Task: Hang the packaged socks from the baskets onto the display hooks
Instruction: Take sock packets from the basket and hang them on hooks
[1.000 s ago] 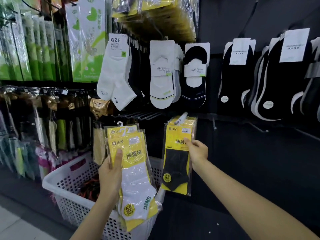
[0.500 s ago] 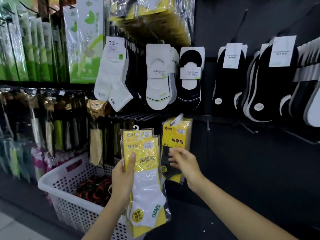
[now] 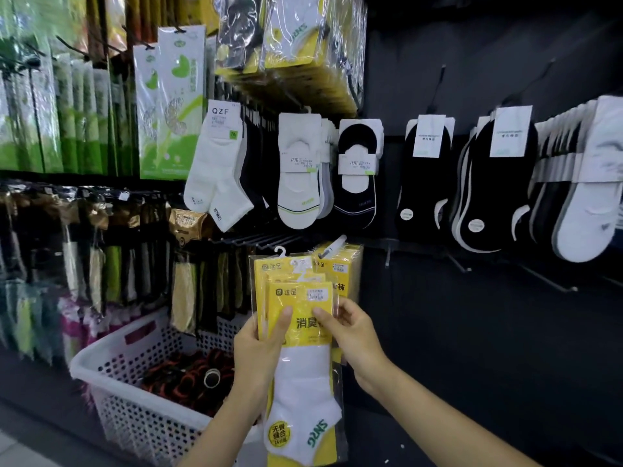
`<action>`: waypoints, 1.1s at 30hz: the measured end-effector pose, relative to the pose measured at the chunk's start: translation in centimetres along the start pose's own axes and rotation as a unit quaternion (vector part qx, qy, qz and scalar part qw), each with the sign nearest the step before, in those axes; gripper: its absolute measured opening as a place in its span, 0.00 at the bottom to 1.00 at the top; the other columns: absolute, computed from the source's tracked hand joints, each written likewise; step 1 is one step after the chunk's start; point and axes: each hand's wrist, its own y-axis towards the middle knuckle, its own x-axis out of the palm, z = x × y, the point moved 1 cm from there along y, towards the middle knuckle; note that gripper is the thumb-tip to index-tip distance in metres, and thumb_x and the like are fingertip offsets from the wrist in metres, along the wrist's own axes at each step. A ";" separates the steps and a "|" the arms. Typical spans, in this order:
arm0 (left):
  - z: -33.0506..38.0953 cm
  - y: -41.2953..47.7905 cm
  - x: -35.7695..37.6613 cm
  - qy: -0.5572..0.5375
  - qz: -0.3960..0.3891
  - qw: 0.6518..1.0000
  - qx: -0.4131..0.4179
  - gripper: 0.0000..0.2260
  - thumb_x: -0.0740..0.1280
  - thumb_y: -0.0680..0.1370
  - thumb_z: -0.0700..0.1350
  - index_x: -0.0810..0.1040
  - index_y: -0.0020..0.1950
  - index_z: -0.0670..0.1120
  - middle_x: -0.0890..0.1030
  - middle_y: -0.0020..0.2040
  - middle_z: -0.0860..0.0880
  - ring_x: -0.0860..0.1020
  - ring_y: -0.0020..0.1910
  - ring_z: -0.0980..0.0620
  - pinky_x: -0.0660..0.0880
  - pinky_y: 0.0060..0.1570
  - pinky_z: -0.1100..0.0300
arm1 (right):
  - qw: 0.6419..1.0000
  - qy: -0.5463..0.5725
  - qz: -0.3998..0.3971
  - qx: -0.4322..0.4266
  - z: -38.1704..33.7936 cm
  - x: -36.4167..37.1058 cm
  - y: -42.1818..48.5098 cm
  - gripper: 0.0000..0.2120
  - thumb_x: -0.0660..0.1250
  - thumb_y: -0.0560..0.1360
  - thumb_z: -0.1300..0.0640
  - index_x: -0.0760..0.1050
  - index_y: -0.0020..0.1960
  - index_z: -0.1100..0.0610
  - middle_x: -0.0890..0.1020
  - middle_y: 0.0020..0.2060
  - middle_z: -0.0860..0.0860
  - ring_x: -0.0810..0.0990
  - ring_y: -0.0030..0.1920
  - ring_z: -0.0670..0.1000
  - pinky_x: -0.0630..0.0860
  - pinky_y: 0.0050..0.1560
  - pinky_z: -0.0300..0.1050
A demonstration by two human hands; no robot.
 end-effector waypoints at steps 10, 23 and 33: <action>-0.6 1.4 -2.4 0.090 0.045 0.995 0.024 0.17 0.61 0.75 0.58 0.70 0.37 0.45 0.71 0.32 0.47 0.70 0.32 0.52 0.66 0.36 0.60 | 0.997 -0.001 0.050 0.055 1.0 -2.7 1.2 0.03 0.65 0.78 0.61 0.77 0.51 0.58 0.85 0.49 0.55 0.84 0.47 0.53 0.81 0.48 0.48; -0.9 3.9 -5.4 0.150 0.102 0.982 0.056 0.12 0.61 0.78 0.57 0.62 0.37 0.60 0.63 0.34 0.61 0.64 0.30 0.66 0.60 0.35 0.68 | 0.987 -0.090 0.134 0.003 0.7 -2.3 8.5 0.09 0.66 0.77 0.62 0.74 0.56 0.62 0.83 0.49 0.58 0.82 0.52 0.58 0.78 0.57 0.56; -2.6 4.5 -6.2 0.145 0.118 0.981 0.049 0.18 0.62 0.77 0.57 0.63 0.34 0.48 0.65 0.29 0.58 0.62 0.28 0.61 0.61 0.31 0.62 | 0.967 -0.087 0.237 0.045 4.5 -2.5 12.6 0.09 0.71 0.74 0.56 0.76 0.49 0.60 0.82 0.47 0.57 0.81 0.49 0.54 0.79 0.54 0.51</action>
